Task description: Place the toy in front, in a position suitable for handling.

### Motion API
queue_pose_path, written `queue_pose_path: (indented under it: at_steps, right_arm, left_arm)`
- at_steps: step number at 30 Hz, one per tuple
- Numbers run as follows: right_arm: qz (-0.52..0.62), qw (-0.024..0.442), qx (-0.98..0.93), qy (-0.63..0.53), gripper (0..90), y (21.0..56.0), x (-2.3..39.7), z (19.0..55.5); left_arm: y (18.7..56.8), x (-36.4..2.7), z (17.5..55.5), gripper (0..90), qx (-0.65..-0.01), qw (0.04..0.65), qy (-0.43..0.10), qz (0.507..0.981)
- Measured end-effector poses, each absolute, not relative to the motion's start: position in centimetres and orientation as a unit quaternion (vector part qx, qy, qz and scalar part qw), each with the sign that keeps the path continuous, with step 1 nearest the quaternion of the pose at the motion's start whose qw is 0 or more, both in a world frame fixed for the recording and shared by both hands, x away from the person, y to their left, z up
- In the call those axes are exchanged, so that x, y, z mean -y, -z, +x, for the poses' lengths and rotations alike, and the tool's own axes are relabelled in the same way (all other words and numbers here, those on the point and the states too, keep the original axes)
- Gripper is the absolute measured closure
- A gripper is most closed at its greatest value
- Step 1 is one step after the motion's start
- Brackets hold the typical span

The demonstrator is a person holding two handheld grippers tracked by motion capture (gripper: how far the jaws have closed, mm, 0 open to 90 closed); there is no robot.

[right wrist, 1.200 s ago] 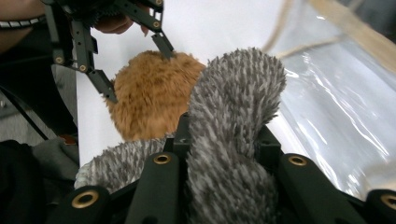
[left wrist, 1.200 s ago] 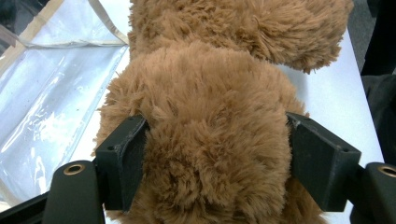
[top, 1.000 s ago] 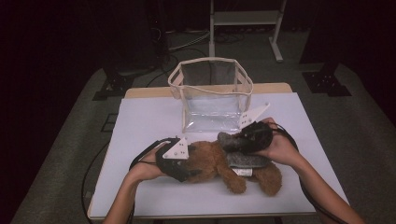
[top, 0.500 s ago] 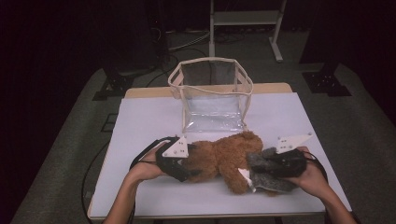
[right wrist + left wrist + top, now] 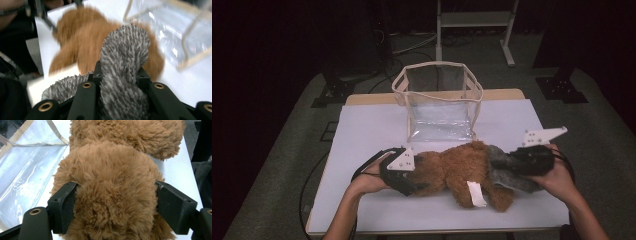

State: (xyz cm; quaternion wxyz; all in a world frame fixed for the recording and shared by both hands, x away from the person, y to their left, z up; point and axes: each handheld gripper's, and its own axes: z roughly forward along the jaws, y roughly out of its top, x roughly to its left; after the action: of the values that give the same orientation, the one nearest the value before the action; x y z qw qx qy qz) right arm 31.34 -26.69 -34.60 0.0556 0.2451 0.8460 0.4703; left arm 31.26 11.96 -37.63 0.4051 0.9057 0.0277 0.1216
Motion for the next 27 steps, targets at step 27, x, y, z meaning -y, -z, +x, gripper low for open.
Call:
queue_pose_path:
  at_steps: [27]
  right_arm:
    - [0.210,0.023,-0.865,-0.455,69.6,35.8,22.2,32.5]
  left_arm:
    - [39.3,-11.8,32.1,0.8,-0.067,0.415,-0.048,0.906]
